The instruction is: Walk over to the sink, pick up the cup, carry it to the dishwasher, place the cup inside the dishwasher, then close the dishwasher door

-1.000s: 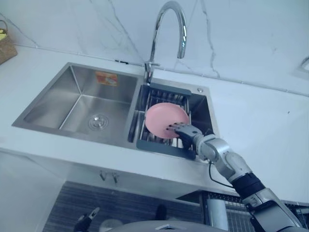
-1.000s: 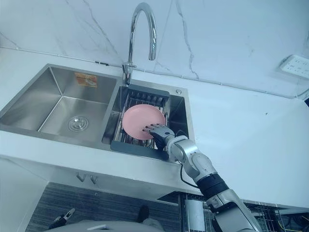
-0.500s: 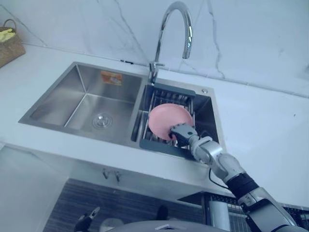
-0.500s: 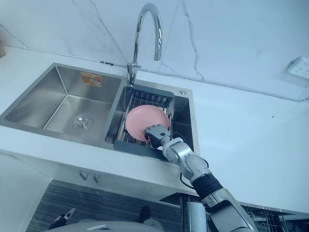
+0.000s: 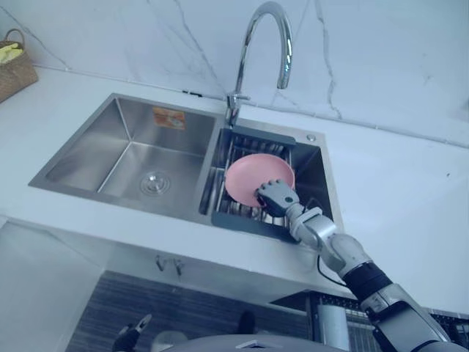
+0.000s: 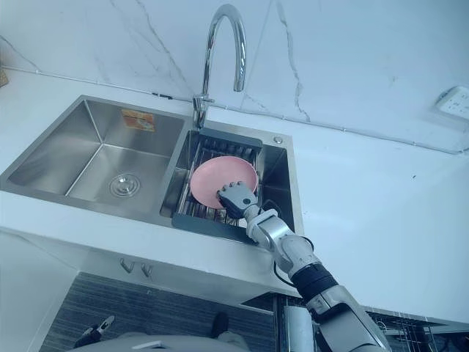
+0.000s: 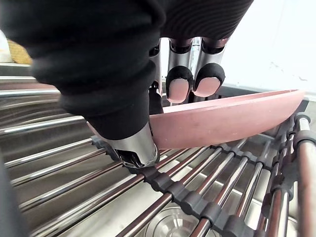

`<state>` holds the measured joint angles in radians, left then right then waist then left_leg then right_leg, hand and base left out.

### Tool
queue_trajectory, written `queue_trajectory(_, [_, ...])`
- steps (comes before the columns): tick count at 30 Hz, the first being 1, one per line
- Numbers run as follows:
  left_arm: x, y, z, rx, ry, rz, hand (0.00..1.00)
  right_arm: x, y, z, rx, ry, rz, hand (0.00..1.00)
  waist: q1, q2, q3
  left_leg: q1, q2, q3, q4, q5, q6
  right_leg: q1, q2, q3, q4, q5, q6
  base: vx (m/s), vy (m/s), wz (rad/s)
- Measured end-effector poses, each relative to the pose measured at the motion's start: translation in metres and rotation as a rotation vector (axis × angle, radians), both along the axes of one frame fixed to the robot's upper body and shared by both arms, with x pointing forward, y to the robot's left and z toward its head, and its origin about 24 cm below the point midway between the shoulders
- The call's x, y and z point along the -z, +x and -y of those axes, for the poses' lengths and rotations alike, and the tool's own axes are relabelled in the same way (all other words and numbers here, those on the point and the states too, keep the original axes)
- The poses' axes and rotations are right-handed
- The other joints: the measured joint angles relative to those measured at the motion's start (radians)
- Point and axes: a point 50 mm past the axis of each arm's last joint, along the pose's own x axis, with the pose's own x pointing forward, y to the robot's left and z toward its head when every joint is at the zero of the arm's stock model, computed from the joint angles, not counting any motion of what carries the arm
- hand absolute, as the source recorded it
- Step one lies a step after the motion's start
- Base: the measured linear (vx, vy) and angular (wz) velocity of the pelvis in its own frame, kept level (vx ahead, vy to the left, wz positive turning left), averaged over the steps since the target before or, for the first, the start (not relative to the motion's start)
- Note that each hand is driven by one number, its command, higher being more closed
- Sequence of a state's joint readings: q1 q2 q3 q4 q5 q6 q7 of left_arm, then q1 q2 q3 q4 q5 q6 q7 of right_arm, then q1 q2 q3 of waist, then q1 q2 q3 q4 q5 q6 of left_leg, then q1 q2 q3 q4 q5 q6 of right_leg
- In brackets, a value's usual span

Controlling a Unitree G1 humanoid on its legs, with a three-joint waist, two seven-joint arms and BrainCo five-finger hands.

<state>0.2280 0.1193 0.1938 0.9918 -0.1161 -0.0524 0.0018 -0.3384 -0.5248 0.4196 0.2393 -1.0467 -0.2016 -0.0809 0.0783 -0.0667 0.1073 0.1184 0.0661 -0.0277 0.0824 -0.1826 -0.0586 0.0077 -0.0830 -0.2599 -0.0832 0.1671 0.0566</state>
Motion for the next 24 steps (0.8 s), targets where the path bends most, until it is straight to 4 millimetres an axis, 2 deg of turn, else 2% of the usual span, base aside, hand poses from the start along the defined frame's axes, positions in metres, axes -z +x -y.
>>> queue_trajectory(3, [0.000,0.000,0.000,-0.001,0.000,0.000,0.00,-0.007,-0.003,0.002,-0.012,0.035,0.047,1.00,-0.002,0.001,0.001,0.000,0.000,0.000,0.000,0.000,0.000,0.000,0.000,0.000,0.000,0.000,0.000,0.00,0.000,0.00])
queue_trajectory(8, [0.000,0.000,0.000,-0.002,0.006,0.008,0.00,-0.035,-0.002,0.007,-0.014,0.141,0.179,1.00,-0.012,0.002,0.001,0.001,0.000,0.001,0.001,0.000,0.000,0.000,0.000,0.001,0.000,0.000,0.000,0.00,0.000,0.00])
queue_trajectory(11, [0.000,-0.001,-0.001,-0.006,0.013,0.005,0.00,-0.043,-0.002,0.008,-0.011,0.181,0.210,1.00,-0.016,0.002,0.001,0.001,0.000,0.003,0.001,0.000,0.000,0.000,0.000,0.002,0.000,0.000,0.000,0.00,0.000,0.00])
queue_trajectory(24, [0.000,-0.004,0.000,-0.016,0.011,0.003,0.00,-0.054,-0.003,0.012,-0.021,0.239,0.232,1.00,-0.023,0.014,0.009,0.004,0.001,0.007,0.001,0.000,0.000,0.001,0.001,0.005,0.000,0.000,0.001,0.00,0.000,0.00])
